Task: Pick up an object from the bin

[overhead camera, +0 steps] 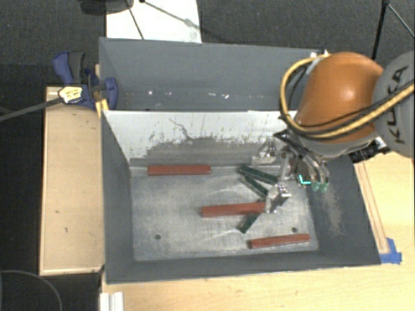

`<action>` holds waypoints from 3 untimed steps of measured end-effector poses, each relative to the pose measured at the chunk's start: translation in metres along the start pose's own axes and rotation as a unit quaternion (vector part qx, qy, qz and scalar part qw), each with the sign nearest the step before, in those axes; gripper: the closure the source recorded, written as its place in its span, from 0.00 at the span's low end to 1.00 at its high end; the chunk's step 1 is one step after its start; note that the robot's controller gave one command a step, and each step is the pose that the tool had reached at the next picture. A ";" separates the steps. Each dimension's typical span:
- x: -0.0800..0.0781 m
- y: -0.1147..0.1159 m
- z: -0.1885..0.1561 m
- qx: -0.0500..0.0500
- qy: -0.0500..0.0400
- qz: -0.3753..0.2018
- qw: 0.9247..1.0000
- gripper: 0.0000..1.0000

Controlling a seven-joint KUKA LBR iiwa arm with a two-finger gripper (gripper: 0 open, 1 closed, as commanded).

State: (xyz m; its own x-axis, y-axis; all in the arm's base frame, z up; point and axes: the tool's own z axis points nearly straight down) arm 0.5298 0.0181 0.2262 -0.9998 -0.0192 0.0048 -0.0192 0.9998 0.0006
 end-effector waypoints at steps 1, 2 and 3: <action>-0.002 0.000 -0.004 0.000 -0.004 0.000 1.000 0.00; -0.001 0.007 0.038 0.000 -0.007 -0.021 1.000 0.00; -0.009 -0.003 0.148 -0.002 -0.002 -0.059 0.998 1.00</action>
Offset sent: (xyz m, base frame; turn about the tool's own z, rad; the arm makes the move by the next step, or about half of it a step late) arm -0.0073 0.0258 -0.1473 -0.2088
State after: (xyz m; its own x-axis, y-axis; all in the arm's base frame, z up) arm 0.5381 0.0153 0.0786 -0.9907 -0.1362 0.0001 -0.1362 0.9907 0.0042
